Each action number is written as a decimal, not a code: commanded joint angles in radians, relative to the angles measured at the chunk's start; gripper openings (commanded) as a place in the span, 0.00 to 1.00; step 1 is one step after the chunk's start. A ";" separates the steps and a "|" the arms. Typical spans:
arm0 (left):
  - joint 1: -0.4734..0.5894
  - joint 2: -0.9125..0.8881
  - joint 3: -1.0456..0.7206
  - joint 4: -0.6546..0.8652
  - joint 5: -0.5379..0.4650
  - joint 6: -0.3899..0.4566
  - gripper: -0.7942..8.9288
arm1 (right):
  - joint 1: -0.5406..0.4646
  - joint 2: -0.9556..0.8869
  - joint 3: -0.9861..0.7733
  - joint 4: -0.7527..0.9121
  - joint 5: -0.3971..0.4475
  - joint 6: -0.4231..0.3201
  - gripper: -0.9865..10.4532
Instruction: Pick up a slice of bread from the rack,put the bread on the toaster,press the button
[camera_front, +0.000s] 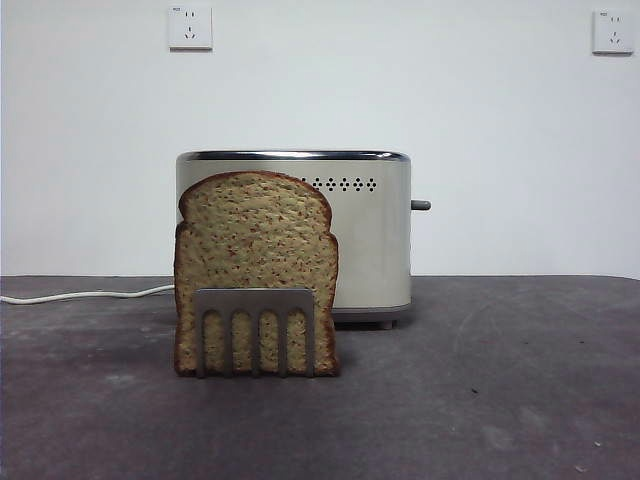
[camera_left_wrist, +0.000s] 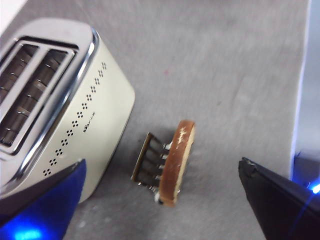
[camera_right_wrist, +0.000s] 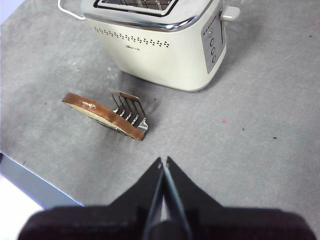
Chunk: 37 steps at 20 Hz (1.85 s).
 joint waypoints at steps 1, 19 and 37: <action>-0.034 0.097 0.001 0.002 -0.031 0.067 0.73 | 0.002 0.008 0.003 0.004 -0.002 -0.015 0.08; -0.081 0.403 0.001 0.058 -0.077 0.179 0.30 | 0.002 0.030 0.003 0.004 -0.002 -0.015 0.08; -0.081 0.377 0.037 0.011 -0.076 0.179 0.07 | 0.002 0.030 0.003 0.004 -0.001 -0.015 0.08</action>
